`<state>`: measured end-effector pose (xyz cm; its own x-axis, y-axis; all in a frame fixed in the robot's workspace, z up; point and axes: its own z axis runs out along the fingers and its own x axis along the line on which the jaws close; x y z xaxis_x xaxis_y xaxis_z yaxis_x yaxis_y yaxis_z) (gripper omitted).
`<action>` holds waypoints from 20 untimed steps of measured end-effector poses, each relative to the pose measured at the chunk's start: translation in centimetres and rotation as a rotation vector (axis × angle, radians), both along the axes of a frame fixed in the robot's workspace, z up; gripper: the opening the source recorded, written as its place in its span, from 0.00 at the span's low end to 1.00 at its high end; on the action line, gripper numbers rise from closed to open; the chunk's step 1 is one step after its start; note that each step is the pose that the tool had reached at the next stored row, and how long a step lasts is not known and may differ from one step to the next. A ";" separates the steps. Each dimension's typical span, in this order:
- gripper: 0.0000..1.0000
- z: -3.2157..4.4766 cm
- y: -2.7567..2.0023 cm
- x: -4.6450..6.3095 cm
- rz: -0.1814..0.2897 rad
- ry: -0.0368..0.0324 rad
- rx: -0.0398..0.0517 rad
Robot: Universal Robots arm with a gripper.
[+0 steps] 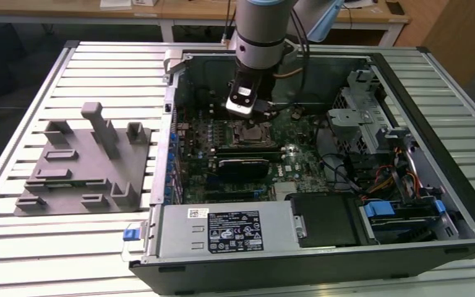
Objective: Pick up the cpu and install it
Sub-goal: 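Close the cpu cover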
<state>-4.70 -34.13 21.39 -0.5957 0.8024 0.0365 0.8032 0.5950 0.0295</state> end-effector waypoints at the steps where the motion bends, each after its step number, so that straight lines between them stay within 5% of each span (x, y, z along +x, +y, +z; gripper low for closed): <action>1: 0.11 0.00 0.00 0.0 0.020 0.0000 -0.0002; 20: 0.11 -0.03 0.00 0.0 0.365 0.0000 -0.0004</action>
